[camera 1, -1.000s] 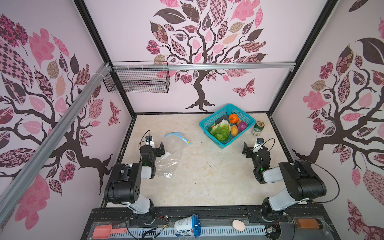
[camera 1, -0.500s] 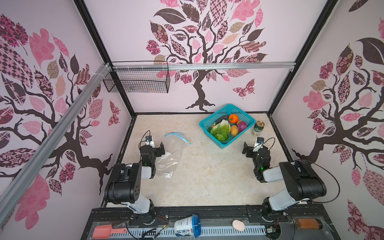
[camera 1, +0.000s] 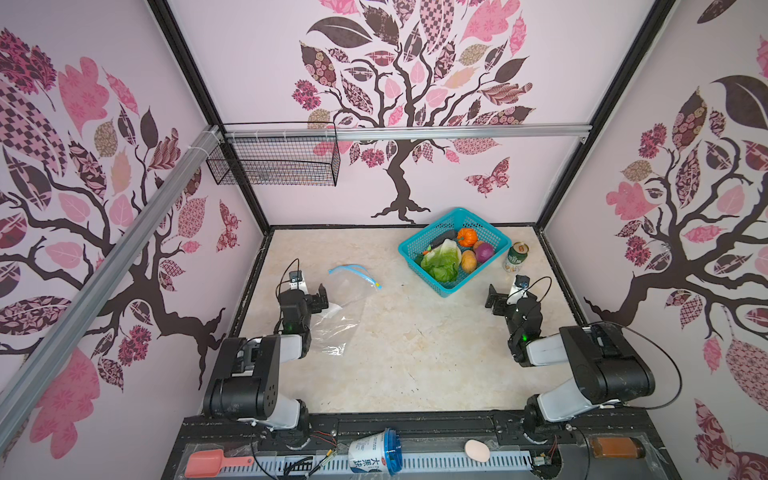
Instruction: Place the food in the zip-top bag and seal the zipper
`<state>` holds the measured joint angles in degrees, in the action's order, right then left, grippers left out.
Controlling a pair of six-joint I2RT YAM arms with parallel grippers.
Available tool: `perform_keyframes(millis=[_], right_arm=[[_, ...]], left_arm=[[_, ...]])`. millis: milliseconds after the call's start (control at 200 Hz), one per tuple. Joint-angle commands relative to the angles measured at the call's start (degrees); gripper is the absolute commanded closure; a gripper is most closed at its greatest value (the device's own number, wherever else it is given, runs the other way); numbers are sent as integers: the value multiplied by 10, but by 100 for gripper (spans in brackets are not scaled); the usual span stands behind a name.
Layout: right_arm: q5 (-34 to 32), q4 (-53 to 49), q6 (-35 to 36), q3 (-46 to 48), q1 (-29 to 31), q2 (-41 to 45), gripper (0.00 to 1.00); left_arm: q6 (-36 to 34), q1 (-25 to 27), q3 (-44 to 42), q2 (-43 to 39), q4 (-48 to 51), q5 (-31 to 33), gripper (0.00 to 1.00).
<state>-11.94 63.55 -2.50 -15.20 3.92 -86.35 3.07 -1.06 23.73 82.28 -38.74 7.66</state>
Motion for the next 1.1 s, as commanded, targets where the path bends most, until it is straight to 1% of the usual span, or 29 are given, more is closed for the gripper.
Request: perform_keyframes(millis=[0,80,170,230,295,360,390,445,505,570,625,675,740,875,1025,1095], right_arm=[[-50,-93,-28,-40,-3,58,0],[-80,-177,-61,-64,-4,97,0],[-72,-270,-110,-93,-4,144,0],[-32,-343,-146,-124,-3,171,1],[39,-415,-181,-168,-2,185,4],[104,-464,-202,-214,9,184,6],[121,-483,-202,-237,21,179,8],[136,-521,-190,-281,52,167,10],[139,-555,-167,-329,93,148,12],[149,-584,-137,-378,137,122,14],[158,-612,-122,-423,169,93,16],[173,-641,-115,-465,191,59,17],[208,-672,-104,-518,218,14,20],[255,-709,-65,-602,278,-81,21],[330,-754,-37,-693,316,-190,21],[341,-771,-22,-728,332,-230,21]], left_arm=[[12,3,40,-36,90,16,1],[36,3,71,-66,162,35,1],[82,3,133,-94,283,52,1],[118,3,183,-103,382,50,1],[161,3,241,-101,460,35,1],[202,3,290,-94,524,-1,1],[215,3,307,-89,545,-26,1],[225,3,328,-80,559,-73,1],[228,2,349,-71,574,-104,2],[220,3,359,-66,594,-114,2],[213,3,349,-67,588,-108,1],[233,-2,341,-68,580,-96,1],[240,-14,351,-70,584,-133,2],[268,-29,341,-86,573,-162,2],[274,-32,331,-107,565,-179,2],[275,-32,328,-109,564,-188,2]])
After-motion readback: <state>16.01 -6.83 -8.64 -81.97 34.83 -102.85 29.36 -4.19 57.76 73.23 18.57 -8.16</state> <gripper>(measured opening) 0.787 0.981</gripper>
